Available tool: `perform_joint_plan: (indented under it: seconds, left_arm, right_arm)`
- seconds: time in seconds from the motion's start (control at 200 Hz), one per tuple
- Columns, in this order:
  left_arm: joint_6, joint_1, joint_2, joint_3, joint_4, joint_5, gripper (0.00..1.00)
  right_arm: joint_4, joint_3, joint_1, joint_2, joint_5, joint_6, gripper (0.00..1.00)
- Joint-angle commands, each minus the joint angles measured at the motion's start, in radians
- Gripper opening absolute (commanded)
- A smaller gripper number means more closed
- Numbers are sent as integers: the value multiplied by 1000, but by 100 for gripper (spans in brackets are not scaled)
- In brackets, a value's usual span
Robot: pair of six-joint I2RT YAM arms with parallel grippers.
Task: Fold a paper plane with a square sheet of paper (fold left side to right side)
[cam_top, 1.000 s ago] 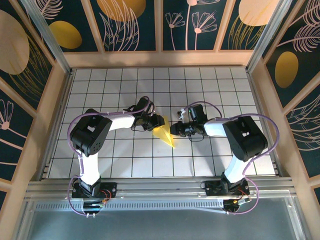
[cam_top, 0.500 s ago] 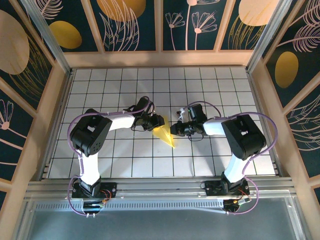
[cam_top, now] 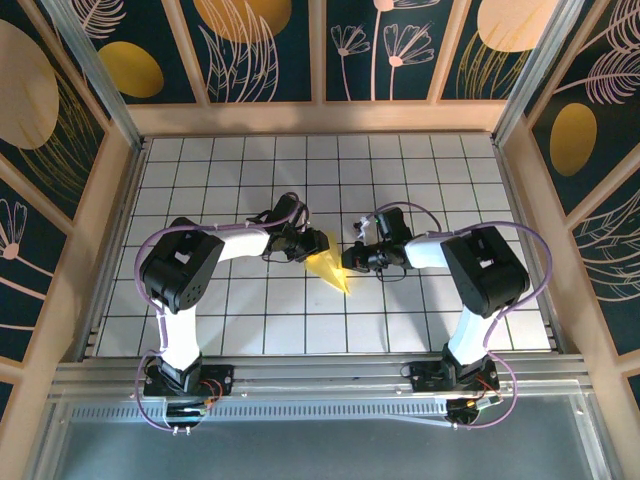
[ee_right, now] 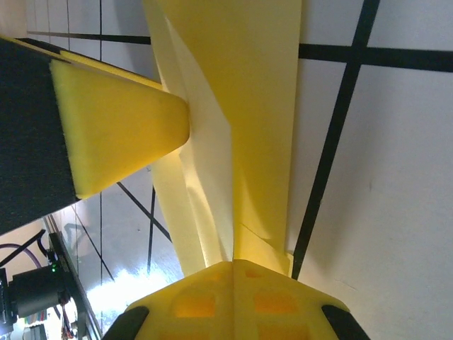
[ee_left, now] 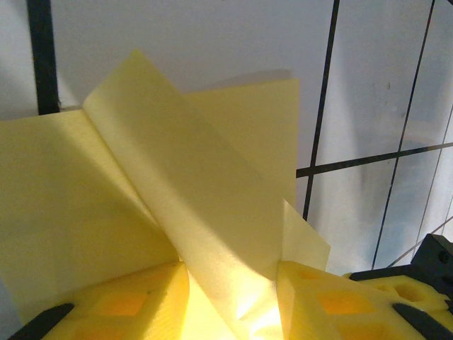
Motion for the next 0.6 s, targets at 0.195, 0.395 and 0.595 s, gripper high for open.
perform_joint_plan:
  seconds: [0.195, 0.395, 0.595]
  left_arm:
    - [13, -2, 25, -18, -73, -55, 39]
    - [12, -2, 26, -21, -71, -55, 38]
    - [12, -2, 30, -21, -70, -56, 38]
  right_arm:
    - [-30, 29, 9, 25, 32, -25, 0]
    - [-44, 37, 13, 28, 42, -34, 0]
    - [7, 14, 13, -2, -12, -11, 4]
